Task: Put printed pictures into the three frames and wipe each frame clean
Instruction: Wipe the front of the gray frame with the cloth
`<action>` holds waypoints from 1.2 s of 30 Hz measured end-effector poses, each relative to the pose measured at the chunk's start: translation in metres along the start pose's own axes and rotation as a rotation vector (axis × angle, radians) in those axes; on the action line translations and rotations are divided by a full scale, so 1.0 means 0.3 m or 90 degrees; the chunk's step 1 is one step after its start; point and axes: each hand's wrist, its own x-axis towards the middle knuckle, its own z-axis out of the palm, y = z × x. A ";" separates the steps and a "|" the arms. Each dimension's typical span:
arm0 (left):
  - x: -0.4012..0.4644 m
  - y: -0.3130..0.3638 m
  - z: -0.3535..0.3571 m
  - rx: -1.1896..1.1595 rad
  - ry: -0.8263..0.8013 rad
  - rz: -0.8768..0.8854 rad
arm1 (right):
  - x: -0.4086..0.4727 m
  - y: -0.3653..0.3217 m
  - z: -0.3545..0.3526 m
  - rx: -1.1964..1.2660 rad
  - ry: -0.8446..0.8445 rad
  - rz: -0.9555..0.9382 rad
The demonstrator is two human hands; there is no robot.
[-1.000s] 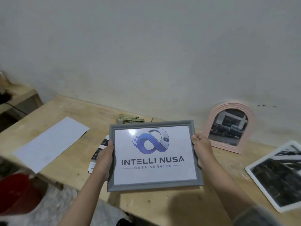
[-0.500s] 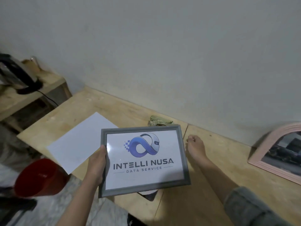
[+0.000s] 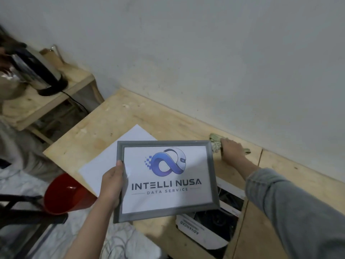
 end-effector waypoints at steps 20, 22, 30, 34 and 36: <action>-0.229 0.030 0.174 -0.037 -0.076 0.053 | -0.336 0.140 -0.281 0.310 0.485 -0.134; -0.310 0.048 0.219 -0.048 -0.089 0.063 | -0.428 0.173 -0.289 0.233 0.493 -0.191; -0.656 0.067 0.358 -0.108 -0.107 0.135 | -0.720 0.438 -0.172 0.078 0.471 -0.240; -0.732 0.061 0.392 -0.124 -0.112 0.166 | -0.865 0.519 -0.095 0.096 0.444 -0.240; -0.749 0.060 0.410 -0.111 -0.114 0.195 | -0.921 0.542 -0.055 0.148 0.418 -0.226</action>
